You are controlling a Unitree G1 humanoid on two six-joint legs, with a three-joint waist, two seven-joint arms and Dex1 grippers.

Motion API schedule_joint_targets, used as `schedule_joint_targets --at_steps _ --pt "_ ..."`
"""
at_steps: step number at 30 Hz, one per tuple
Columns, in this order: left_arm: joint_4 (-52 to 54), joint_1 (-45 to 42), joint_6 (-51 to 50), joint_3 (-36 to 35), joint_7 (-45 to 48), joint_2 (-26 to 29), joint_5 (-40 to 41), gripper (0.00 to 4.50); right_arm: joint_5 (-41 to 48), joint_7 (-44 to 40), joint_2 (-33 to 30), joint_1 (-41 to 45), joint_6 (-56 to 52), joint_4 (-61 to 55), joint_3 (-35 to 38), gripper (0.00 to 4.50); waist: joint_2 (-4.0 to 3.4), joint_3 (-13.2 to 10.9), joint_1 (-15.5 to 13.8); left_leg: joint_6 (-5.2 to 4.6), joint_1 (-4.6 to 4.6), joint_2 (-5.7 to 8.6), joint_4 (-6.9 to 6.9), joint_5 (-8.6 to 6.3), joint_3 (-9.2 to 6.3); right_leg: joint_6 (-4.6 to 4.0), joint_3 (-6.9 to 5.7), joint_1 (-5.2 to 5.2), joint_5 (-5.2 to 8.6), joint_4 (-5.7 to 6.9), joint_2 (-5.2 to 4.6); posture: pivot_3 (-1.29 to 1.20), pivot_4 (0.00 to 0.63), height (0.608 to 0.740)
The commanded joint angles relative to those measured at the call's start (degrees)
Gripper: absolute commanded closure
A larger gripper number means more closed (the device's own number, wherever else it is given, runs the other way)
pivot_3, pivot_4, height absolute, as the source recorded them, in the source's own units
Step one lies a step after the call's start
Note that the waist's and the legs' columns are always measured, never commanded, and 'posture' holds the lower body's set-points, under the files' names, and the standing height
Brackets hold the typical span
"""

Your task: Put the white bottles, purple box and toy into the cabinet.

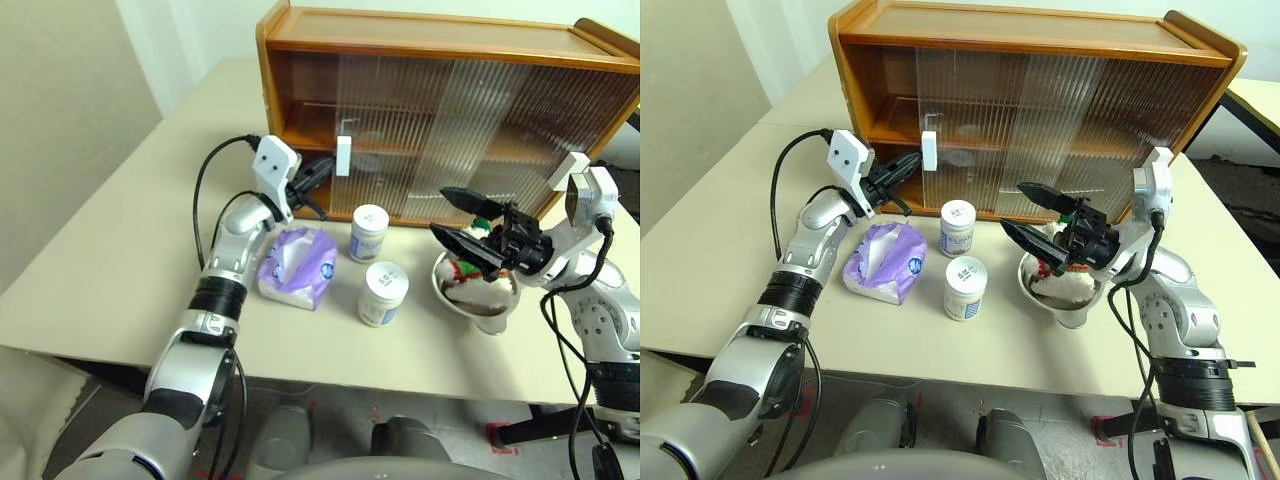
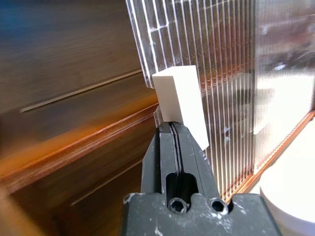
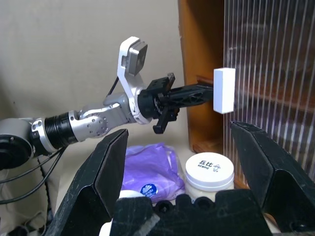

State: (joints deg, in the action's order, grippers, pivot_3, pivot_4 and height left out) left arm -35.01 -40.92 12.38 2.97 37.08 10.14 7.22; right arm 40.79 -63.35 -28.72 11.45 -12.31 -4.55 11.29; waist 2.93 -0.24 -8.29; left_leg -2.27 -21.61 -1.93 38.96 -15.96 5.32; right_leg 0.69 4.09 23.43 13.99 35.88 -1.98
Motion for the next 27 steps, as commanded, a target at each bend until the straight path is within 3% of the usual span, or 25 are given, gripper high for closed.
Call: schedule_joint_targets --at_steps 1,19,27 --pt "-3.7 -2.8 1.6 1.6 1.4 -1.8 -1.1 4.46 0.0 1.3 1.0 -1.8 1.4 -0.8 1.4 0.00 0.00 0.0 0.2 0.00 -0.01 0.02 0.00 0.00 0.00 0.00 0.00 0.00 0.00 -0.01 0.00 0.08 0.000 0.740" --pt "-17.7 -11.5 7.3 2.1 4.9 -7.1 -2.8 4.46 -5.2 5.7 3.7 -7.1 11.7 1.5 2.3 0.00 -0.12 -0.1 5.6 -0.05 0.04 0.15 0.01 0.03 -0.08 0.12 0.22 -0.04 0.02 0.01 0.03 0.00 0.000 0.740" --pt "-16.1 -11.1 7.7 1.4 5.3 -6.5 -2.6 4.46 -4.7 4.1 3.8 -7.0 12.2 2.6 1.8 0.00 -0.18 -0.1 6.1 -0.09 0.11 0.15 0.01 0.05 -0.09 0.20 0.34 -0.12 0.03 0.01 0.04 0.02 0.000 0.740"
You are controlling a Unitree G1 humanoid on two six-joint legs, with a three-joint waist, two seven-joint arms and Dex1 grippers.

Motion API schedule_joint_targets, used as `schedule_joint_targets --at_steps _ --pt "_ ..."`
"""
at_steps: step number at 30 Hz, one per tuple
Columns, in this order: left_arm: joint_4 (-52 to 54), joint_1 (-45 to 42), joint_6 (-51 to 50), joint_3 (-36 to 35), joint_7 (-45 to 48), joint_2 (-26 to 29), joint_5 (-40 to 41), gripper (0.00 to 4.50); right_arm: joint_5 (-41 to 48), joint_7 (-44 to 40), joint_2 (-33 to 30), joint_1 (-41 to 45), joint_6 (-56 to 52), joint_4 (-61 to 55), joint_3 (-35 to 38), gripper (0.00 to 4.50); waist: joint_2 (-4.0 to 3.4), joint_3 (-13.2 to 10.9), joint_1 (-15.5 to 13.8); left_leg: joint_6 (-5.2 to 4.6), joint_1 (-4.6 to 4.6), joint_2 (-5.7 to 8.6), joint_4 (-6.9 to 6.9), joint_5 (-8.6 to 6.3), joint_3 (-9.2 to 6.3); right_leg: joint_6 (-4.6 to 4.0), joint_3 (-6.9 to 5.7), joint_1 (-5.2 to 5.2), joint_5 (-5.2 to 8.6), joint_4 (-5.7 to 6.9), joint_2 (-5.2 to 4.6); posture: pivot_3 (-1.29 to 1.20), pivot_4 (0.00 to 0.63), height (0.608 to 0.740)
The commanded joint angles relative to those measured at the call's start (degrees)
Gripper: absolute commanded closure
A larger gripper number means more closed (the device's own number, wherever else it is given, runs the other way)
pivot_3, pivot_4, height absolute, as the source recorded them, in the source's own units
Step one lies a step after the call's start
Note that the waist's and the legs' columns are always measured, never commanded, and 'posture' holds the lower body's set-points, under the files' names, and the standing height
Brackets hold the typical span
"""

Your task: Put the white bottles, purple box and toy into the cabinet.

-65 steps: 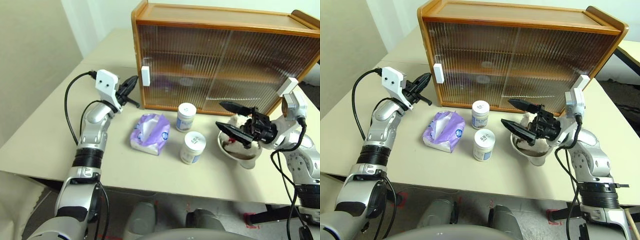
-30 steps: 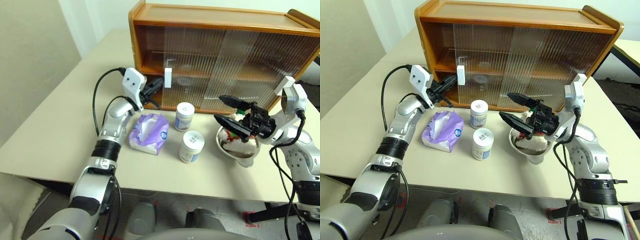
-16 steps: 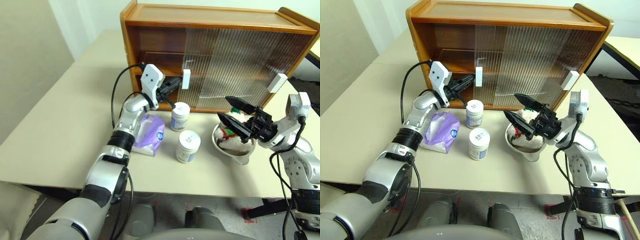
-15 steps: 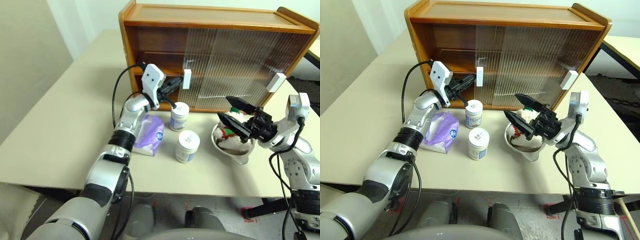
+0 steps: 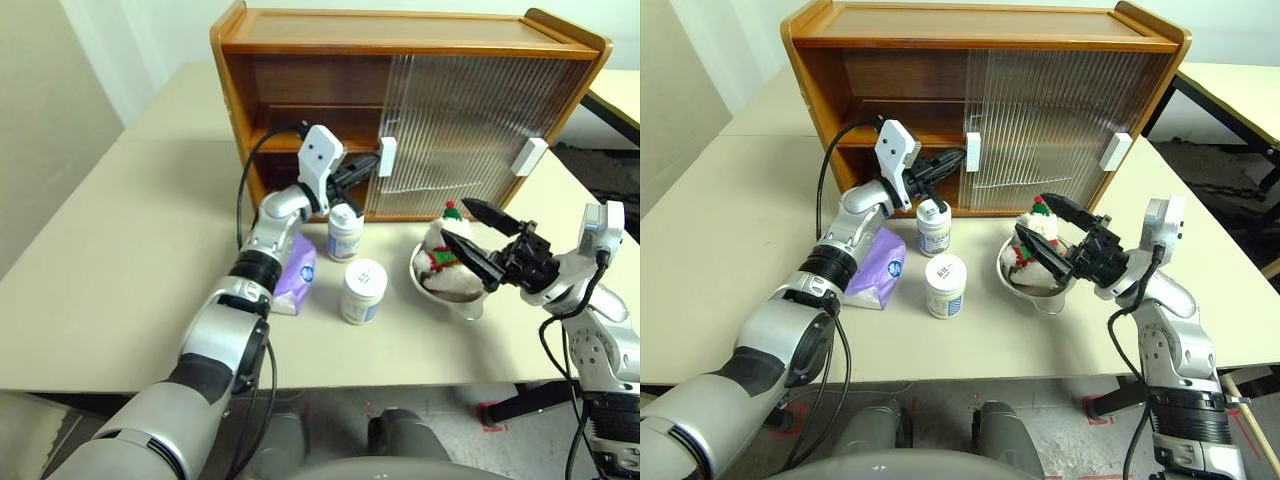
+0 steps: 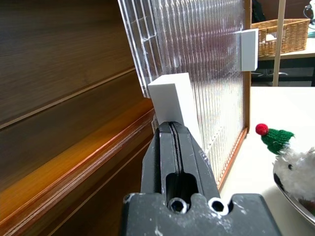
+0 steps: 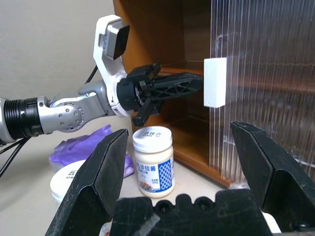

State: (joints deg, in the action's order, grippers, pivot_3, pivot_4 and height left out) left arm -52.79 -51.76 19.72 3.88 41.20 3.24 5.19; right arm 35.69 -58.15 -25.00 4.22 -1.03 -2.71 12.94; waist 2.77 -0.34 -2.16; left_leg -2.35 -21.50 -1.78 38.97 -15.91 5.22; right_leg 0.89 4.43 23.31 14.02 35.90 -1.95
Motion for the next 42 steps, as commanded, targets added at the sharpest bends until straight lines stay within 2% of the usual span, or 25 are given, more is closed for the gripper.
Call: schedule_joint_targets --at_steps 1,3,9,10,13,16,19,22,26,30,33,42 --pt "3.2 0.4 0.1 0.3 1.3 1.0 -0.3 4.46 0.3 -1.4 0.1 0.4 0.9 1.0 0.0 0.00 -0.01 0.0 0.0 0.00 0.00 0.00 0.00 0.00 0.00 0.01 0.02 0.00 0.00 0.00 0.00 0.02 0.000 0.740" --pt "6.8 1.8 -1.1 -0.3 1.5 2.2 0.7 4.46 0.3 -1.9 0.4 0.7 0.9 1.4 -0.3 0.00 -0.08 -0.1 0.3 0.00 0.01 0.00 0.00 0.00 0.01 0.01 0.05 0.00 0.00 0.00 0.00 0.03 0.000 0.740" --pt "26.5 10.8 -12.1 -4.7 0.6 9.1 5.7 4.46 0.4 -3.8 0.9 2.6 0.5 2.9 -1.3 0.00 -0.30 -0.2 1.9 0.01 0.14 -0.13 0.00 -0.01 0.04 0.02 0.28 0.01 -0.01 0.24 0.04 0.05 0.000 0.740" --pt "30.1 12.8 -15.1 -5.4 0.6 10.7 6.6 4.30 0.4 -4.1 0.8 3.1 0.4 3.2 -1.4 0.00 -0.32 -0.2 2.0 0.01 0.19 -0.14 -0.01 -0.01 0.05 0.02 0.34 0.01 0.00 0.32 0.05 0.05 0.000 0.740" --pt "39.9 18.2 -25.8 -7.9 0.7 15.3 10.9 3.56 0.2 -4.9 0.6 4.2 0.2 4.3 -1.6 0.00 -0.39 -0.3 2.5 0.00 0.30 -0.11 0.00 0.00 0.06 0.05 0.43 0.01 0.03 0.56 0.04 0.07 0.000 0.740" --pt "49.2 23.0 -39.9 -11.6 0.4 20.2 17.9 2.37 0.1 -6.0 0.4 5.0 0.1 5.1 -1.7 0.00 -0.39 -0.3 2.6 -0.03 0.35 -0.09 0.03 0.02 0.06 0.06 0.46 0.01 0.03 0.67 0.02 0.08 0.000 0.740" --pt "55.5 27.9 -54.9 -14.1 1.0 28.0 22.5 1.17 0.1 -6.6 0.2 5.7 0.0 5.8 -1.7 0.00 -0.44 -0.3 2.7 -0.02 0.43 -0.08 0.03 0.02 0.07 0.09 0.49 0.01 0.11 0.85 -0.01 0.10 0.000 0.740" --pt "57.6 29.2 -61.0 -15.0 0.0 30.5 24.9 0.04 0.0 -6.8 0.3 5.9 0.0 6.0 -1.7 0.00 -0.49 -0.4 2.4 -0.01 0.57 -0.07 0.03 0.01 0.07 0.17 0.49 -0.02 0.38 1.00 -0.02 0.10 0.000 0.740" --pt "52.2 35.8 -72.8 -19.1 -0.3 36.7 26.4 0.04 0.0 -8.3 0.4 7.3 0.1 7.2 -2.6 0.00 -0.57 -0.5 2.3 0.05 0.72 -0.03 0.03 -0.01 0.12 0.12 0.51 -0.08 0.47 1.06 -0.08 0.13 0.000 0.740" --pt "52.5 38.4 -81.0 -18.5 0.4 37.0 29.6 0.04 -0.1 -8.7 0.6 7.7 0.2 7.3 -2.9 0.00 -0.18 -0.9 1.9 0.15 0.87 -0.05 0.00 -0.07 0.13 -0.01 0.47 -0.08 0.69 1.25 -0.13 0.13 0.000 0.740" --pt "51.8 40.1 -82.6 -17.2 0.5 37.2 29.4 0.04 -0.2 -8.7 0.6 7.8 0.2 7.1 -3.3 0.00 -0.07 -0.9 1.1 0.37 0.90 -0.03 0.00 -0.19 0.13 -0.18 0.45 -0.04 0.73 1.41 -0.22 0.12 0.000 0.740" --pt "48.1 39.3 -84.4 -18.6 0.1 30.4 32.4 0.04 -0.8 -8.0 1.1 6.8 -0.1 5.3 -4.3 0.00 -0.17 -1.0 0.9 0.43 0.92 0.07 -0.04 -0.22 0.13 -0.27 0.31 -0.06 0.80 1.43 -0.61 0.12 0.000 0.740"
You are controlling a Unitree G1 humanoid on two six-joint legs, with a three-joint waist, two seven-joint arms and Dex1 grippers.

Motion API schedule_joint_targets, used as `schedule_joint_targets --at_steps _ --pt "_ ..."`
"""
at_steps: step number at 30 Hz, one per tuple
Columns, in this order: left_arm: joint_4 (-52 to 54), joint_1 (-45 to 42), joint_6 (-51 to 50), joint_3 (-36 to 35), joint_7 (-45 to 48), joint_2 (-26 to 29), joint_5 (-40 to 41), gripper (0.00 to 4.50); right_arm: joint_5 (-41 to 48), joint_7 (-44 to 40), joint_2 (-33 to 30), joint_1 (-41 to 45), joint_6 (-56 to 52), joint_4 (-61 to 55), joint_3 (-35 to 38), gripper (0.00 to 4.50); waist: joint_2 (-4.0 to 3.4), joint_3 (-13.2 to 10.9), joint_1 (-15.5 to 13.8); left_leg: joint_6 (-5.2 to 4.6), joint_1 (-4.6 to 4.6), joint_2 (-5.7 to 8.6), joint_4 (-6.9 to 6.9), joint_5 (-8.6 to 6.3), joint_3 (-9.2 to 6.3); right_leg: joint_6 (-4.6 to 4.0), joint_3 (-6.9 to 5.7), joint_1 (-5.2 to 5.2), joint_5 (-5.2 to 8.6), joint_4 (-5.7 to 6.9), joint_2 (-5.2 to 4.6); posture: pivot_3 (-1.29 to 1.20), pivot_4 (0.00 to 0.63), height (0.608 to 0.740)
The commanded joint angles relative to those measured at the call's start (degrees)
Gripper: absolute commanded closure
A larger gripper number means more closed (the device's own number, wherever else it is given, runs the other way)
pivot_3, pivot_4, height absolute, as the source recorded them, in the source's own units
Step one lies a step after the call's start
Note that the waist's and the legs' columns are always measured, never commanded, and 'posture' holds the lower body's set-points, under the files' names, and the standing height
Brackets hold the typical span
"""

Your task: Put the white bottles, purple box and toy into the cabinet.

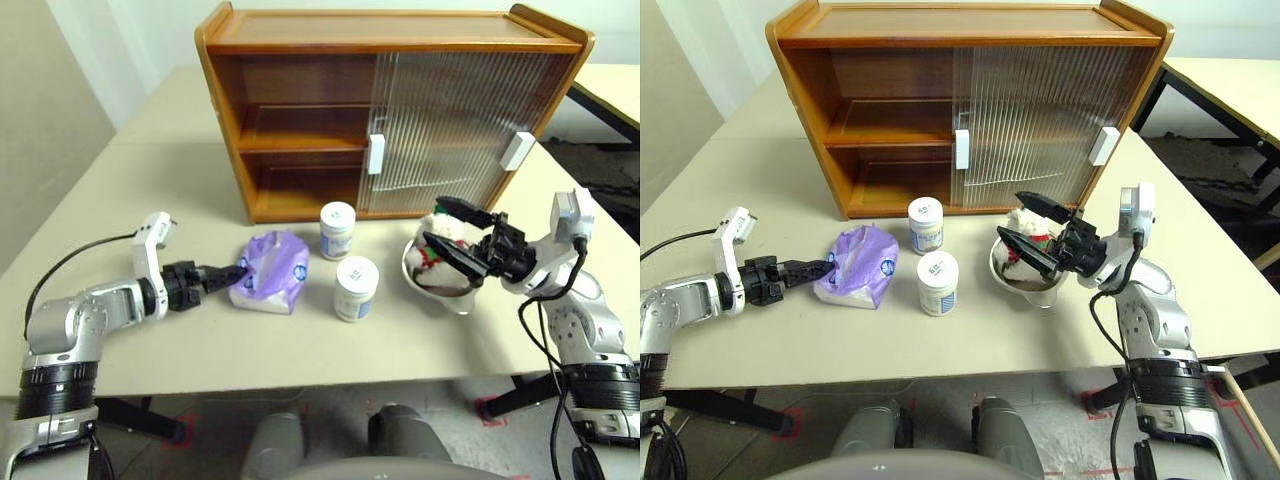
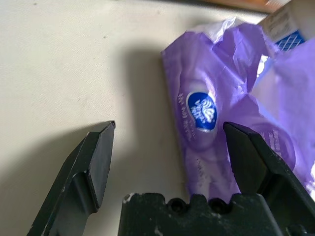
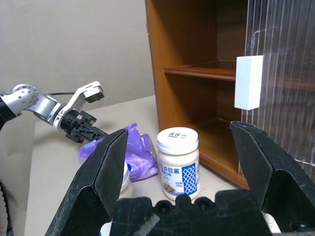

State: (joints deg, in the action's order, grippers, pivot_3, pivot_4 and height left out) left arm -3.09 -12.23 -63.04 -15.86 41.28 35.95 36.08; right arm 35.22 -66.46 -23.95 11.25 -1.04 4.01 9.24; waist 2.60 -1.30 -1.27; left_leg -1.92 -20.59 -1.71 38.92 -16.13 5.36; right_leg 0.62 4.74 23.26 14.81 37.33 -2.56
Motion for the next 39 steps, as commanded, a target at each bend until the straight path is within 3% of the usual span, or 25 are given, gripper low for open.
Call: schedule_joint_targets --at_steps 1,4,7,13,16,18,24,30,39 --pt "-1.7 -0.5 -1.9 1.0 -0.2 -3.1 1.8 0.04 -0.4 0.2 0.0 -0.2 -0.1 -1.6 -0.7 0.00 0.00 0.0 -0.1 0.00 0.00 0.03 0.00 0.00 0.00 0.01 -0.04 -0.01 0.00 0.00 -0.16 0.11 0.000 0.740" --pt "-2.0 -1.4 -3.2 0.9 -1.0 -4.8 2.1 0.04 -0.5 0.3 -0.1 0.0 -0.1 -1.6 -0.9 0.00 0.02 0.0 0.0 -0.01 0.00 0.11 0.00 0.00 0.00 0.04 -0.12 -0.04 0.00 -0.01 -0.17 0.12 0.000 0.740" --pt "-3.2 -1.5 -3.8 1.8 -1.4 -5.7 1.4 0.60 -0.4 0.5 -0.1 0.0 -0.1 -1.7 -1.1 0.00 0.01 0.0 0.1 -0.01 0.00 0.11 0.00 0.01 0.00 0.05 -0.11 -0.04 0.01 -0.01 -0.15 0.12 0.000 0.740" --pt "-5.3 -1.3 -4.0 3.7 -2.6 -7.0 0.4 2.90 -0.8 0.7 0.1 0.0 0.1 -1.8 -1.7 0.00 0.01 0.0 0.1 -0.01 -0.01 0.15 0.00 0.01 -0.01 0.10 -0.11 -0.04 0.04 -0.01 -0.12 0.11 0.000 0.740" --pt "-4.0 -2.0 -3.4 0.7 -3.4 -8.6 2.4 3.96 -0.8 0.9 0.1 -0.2 0.1 -2.1 -1.7 0.00 0.01 0.0 0.0 -0.01 -0.02 0.17 0.00 0.00 -0.01 0.11 -0.12 -0.04 0.05 -0.02 -0.17 0.11 0.000 0.740" --pt "-3.1 -2.4 -3.8 -1.1 -3.8 -9.2 3.7 4.39 -0.8 1.0 0.1 -0.3 0.0 -2.3 -1.6 0.00 0.02 0.0 0.0 -0.01 -0.03 0.17 0.00 0.00 -0.02 0.12 -0.13 -0.04 0.05 -0.01 -0.24 0.11 0.000 0.740" --pt "4.6 -3.8 -7.8 -8.7 -7.0 -9.1 9.6 4.40 -0.5 0.7 -0.3 -0.1 -0.2 -2.3 -1.4 0.00 0.29 -0.2 0.3 0.00 -0.07 0.05 0.00 0.00 -0.05 0.10 -0.14 0.00 0.04 -0.01 -0.26 0.11 0.000 0.740" --pt "9.7 -10.0 -13.6 -19.4 -15.3 -14.2 21.3 4.40 -0.5 0.3 -0.3 0.5 -0.1 -1.8 -1.4 0.00 0.33 -0.2 0.2 0.02 -0.10 0.05 -0.02 -0.01 -0.07 0.10 -0.16 0.02 0.04 -0.01 -0.25 0.13 0.000 0.740" --pt "13.8 -20.3 -7.2 -20.7 -35.0 -26.3 25.9 4.40 -0.5 0.6 0.5 1.0 0.1 -1.5 -1.7 0.00 0.56 -0.4 0.1 0.01 -0.10 0.18 -0.01 -0.01 -0.08 0.23 -0.13 -0.04 -0.05 -0.03 -0.08 0.13 0.000 0.740"
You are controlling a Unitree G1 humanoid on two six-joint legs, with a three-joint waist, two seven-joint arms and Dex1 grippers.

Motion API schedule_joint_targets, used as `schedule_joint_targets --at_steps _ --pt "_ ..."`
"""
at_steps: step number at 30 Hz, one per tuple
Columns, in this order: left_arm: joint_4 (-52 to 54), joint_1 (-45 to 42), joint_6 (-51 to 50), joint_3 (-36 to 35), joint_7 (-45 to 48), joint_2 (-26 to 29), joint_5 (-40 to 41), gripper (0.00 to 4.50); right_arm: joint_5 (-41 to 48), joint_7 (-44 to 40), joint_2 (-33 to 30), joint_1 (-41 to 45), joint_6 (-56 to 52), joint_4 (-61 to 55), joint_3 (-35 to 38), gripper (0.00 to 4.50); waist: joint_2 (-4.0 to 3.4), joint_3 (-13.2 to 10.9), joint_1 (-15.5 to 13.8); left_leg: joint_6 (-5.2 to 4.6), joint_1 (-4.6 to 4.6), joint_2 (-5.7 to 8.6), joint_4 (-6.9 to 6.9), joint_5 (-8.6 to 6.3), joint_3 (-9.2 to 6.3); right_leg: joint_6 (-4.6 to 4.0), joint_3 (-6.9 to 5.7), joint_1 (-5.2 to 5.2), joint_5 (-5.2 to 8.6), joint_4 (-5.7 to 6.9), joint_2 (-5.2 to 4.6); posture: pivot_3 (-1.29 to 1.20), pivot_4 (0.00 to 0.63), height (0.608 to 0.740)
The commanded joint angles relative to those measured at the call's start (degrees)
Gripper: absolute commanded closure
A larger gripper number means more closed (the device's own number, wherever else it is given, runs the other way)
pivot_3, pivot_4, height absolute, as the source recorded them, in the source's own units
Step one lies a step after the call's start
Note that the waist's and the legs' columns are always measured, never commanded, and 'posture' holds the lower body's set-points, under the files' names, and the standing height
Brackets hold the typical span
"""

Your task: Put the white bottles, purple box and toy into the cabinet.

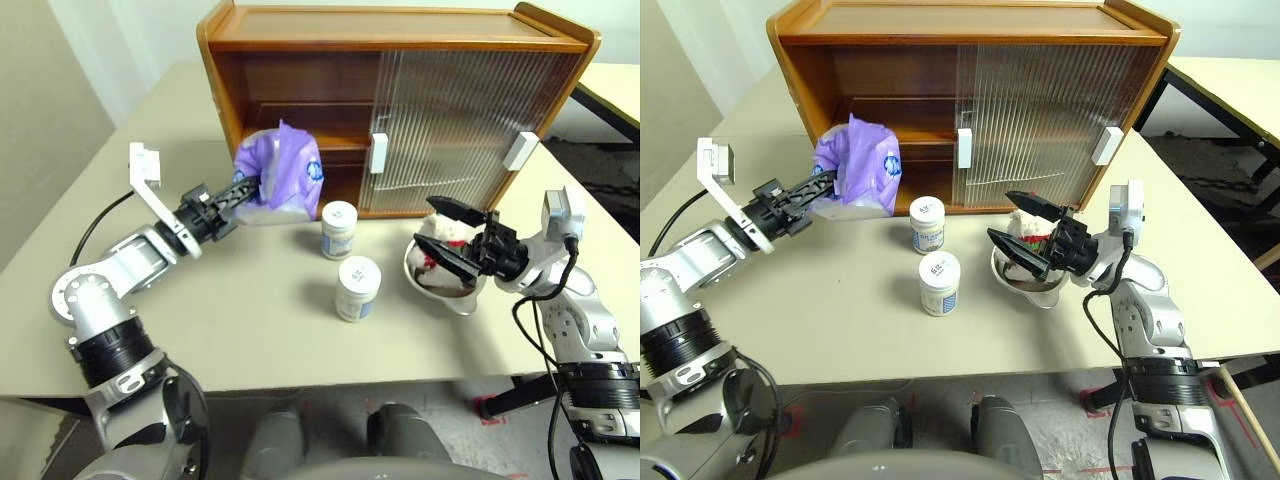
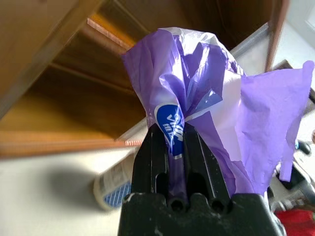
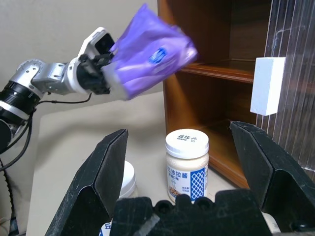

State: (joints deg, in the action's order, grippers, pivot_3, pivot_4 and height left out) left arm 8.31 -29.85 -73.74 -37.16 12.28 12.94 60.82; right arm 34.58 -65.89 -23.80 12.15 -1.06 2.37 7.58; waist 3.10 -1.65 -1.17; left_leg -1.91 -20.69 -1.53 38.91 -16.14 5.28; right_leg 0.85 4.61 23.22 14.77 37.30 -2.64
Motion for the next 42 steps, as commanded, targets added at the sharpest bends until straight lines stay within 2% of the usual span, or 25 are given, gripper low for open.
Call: schedule_joint_targets --at_steps 1,6,12,16,23,24,27,34,36,40,42 --pt "2.8 -3.5 4.6 0.9 -7.6 -4.4 1.4 4.40 0.2 0.2 0.5 0.1 0.2 0.0 -0.1 0.00 0.15 -0.1 0.0 0.00 -0.01 0.00 0.00 0.00 0.00 0.01 0.01 0.00 -0.02 0.00 0.01 0.13 0.000 0.740" --pt "3.6 -7.2 13.0 5.7 -14.8 -9.4 -3.3 4.40 -0.1 0.2 1.1 0.0 0.3 -0.1 -0.4 0.00 0.21 -0.1 0.0 0.00 -0.08 0.04 0.00 0.00 -0.01 0.08 0.09 0.02 -0.13 -0.09 0.09 0.13 0.000 0.740" --pt "-0.2 -10.0 22.7 10.3 -17.8 -12.2 -8.2 4.40 -0.4 0.1 1.7 0.1 0.6 0.1 -0.6 0.00 0.20 -0.1 -0.1 0.01 -0.31 -0.11 -0.01 0.00 -0.05 0.13 0.30 0.06 -0.38 -0.51 0.48 0.13 0.000 0.740" --pt "-5.5 -12.8 30.8 11.8 -19.8 -13.3 -13.4 4.40 -0.4 0.1 2.1 0.2 0.8 0.2 -0.5 0.00 0.20 -0.1 -0.2 -0.01 -0.42 -0.10 0.00 0.01 -0.06 0.15 0.31 0.10 -0.43 -0.62 0.52 0.13 0.000 0.740" --pt "-13.4 -17.6 37.7 11.1 -22.1 -15.7 -14.0 4.40 -0.6 0.4 2.7 -0.3 1.0 -0.2 -0.8 0.00 0.20 -0.1 -0.7 -0.04 -0.60 -0.13 0.00 0.03 -0.09 0.21 0.28 0.16 -0.53 -0.87 0.57 0.12 0.000 0.740" --pt "-13.9 -18.0 38.1 11.3 -22.1 -16.0 -13.9 3.68 -0.6 0.4 2.7 -0.4 1.0 -0.3 -0.8 0.00 0.20 -0.1 -0.7 -0.04 -0.61 -0.13 0.00 0.03 -0.09 0.22 0.28 0.16 -0.54 -0.89 0.57 0.12 0.000 0.740" --pt "-14.0 -18.3 38.4 11.8 -22.4 -16.7 -13.0 2.75 -0.7 0.3 2.8 -0.7 1.1 -0.4 -0.8 0.00 0.20 -0.1 -0.8 -0.04 -0.61 -0.13 -0.01 0.03 -0.08 0.22 0.29 0.17 -0.55 -0.91 0.58 0.11 0.000 0.740" --pt "-9.9 -15.2 36.0 12.7 -23.1 -16.5 -11.5 0.01 -0.7 0.2 2.8 -0.5 1.4 0.0 -0.6 0.00 0.19 -0.1 -1.3 -0.04 -0.60 -0.15 0.00 0.03 -0.07 0.21 0.30 0.17 -0.57 -0.90 0.62 0.12 0.000 0.740" --pt "-8.2 -14.0 34.7 13.2 -23.2 -15.8 -11.4 0.01 -0.7 0.2 2.8 -0.5 1.4 0.0 -0.7 0.00 0.19 -0.1 -1.3 -0.05 -0.60 -0.15 0.00 0.03 -0.07 0.21 0.31 0.17 -0.58 -0.90 0.62 0.12 0.000 0.740" --pt "-2.0 -8.7 30.2 17.6 -19.5 -10.2 -12.6 0.01 -0.7 0.0 2.8 -0.5 1.4 0.2 -0.9 0.00 0.17 -0.1 -1.1 -0.05 -0.59 -0.18 0.00 0.03 -0.06 0.21 0.33 0.19 -0.58 -0.87 0.66 0.13 0.000 0.740" --pt "1.7 -5.9 28.0 21.9 -14.4 -5.2 -13.5 0.01 -0.7 -0.2 2.8 -0.4 1.4 0.4 -1.0 0.00 0.17 -0.1 -1.3 -0.04 -0.59 -0.21 0.00 0.03 -0.07 0.19 0.30 0.20 -0.58 -0.85 0.68 0.13 0.000 0.740"
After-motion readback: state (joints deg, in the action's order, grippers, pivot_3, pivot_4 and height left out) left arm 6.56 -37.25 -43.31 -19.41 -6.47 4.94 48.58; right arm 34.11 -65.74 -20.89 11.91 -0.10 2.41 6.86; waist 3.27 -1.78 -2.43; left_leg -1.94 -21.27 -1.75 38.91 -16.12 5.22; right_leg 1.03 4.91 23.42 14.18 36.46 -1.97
